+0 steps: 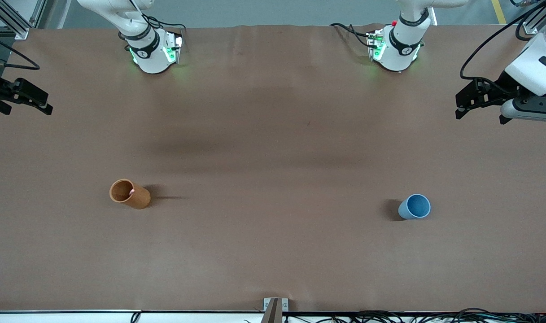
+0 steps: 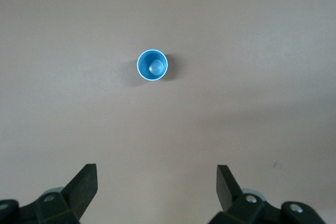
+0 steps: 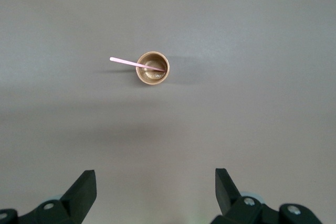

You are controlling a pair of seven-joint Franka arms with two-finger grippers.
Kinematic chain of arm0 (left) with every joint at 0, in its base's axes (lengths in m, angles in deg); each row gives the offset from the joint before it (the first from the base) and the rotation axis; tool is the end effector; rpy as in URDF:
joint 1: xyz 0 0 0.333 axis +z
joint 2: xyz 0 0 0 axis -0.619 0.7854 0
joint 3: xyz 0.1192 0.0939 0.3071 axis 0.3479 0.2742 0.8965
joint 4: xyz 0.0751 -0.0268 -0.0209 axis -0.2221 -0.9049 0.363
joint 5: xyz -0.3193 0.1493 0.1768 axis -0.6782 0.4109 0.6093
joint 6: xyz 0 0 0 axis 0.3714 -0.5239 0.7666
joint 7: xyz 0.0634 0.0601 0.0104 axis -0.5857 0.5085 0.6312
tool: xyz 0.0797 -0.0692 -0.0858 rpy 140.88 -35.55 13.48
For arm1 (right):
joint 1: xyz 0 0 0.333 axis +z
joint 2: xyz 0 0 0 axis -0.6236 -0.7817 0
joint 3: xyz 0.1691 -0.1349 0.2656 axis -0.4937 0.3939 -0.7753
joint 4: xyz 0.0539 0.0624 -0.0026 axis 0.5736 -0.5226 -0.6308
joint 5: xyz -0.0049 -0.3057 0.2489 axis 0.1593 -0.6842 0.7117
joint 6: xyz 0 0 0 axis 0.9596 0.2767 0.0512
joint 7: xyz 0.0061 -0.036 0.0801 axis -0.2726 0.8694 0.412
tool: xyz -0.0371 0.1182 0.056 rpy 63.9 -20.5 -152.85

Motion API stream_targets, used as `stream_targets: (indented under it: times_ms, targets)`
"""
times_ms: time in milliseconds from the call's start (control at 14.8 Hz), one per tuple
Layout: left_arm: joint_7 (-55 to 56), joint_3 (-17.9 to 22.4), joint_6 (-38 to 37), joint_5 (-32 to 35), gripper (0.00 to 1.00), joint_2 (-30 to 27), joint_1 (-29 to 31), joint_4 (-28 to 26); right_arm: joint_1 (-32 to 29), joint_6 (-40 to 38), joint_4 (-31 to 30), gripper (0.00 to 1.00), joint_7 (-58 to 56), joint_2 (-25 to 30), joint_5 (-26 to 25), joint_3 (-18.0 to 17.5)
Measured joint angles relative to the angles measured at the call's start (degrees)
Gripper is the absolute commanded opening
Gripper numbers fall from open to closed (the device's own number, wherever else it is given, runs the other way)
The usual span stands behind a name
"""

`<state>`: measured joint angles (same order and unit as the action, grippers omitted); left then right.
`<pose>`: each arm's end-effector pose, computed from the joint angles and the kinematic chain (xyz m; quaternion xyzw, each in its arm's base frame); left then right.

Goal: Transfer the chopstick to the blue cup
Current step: 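Reach the right gripper to the pink chopstick while the left gripper reaches the blue cup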

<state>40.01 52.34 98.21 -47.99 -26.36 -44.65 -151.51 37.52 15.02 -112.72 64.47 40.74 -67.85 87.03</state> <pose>0.5519 -0.0886 0.6521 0.9964 -0.0774 0.0342 0.0032 0.5374 -0.0087 0.6548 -0.9999 0.0112 0.0040 0.0019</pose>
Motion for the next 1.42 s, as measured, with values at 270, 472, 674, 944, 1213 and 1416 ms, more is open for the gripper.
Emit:
stream_targets:
  times_ms: [270, 472, 674, 944, 1213, 1416]
  targets:
    - [-0.05, 0.0, 0.0, -0.02, 1.0, 0.0, 0.0, 0.0, 0.0, -0.02, 0.0, 1.0, 0.0, -0.01, 0.0, 0.0]
    - [-0.05, 0.0, 0.0, -0.02, 1.0, 0.05, 0.01, 0.0, 0.0, -0.02, 0.0, 1.0, 0.0, -0.02, 0.0, 0.01]
    - [-0.05, 0.12, 0.01, -0.02, 1.0, 1.07, 0.23, 0.17, 0.0, -0.01, 0.0, 1.0, 0.0, -0.05, 0.0, 0.03]
    - [-0.05, 1.29, 1.2, -0.02, 1.0, 7.38, 0.58, 2.64, 0.03, 0.29, 0.45, 0.98, 0.0, -2.32, 0.0, -0.03]
    - [-0.07, 1.94, 10.0, -0.04, 1.0, 16.77, 1.66, 2.8, 1.15, 1.87, 5.74, 0.92, 0.1, -11.22, 0.0, -0.16]
    - [-0.04, 1.99, 15.28, -0.83, 1.0, 23.24, 2.35, 2.64, 3.9, 4.67, 10.65, 0.85, 0.77, -19.94, -0.5, -0.16]
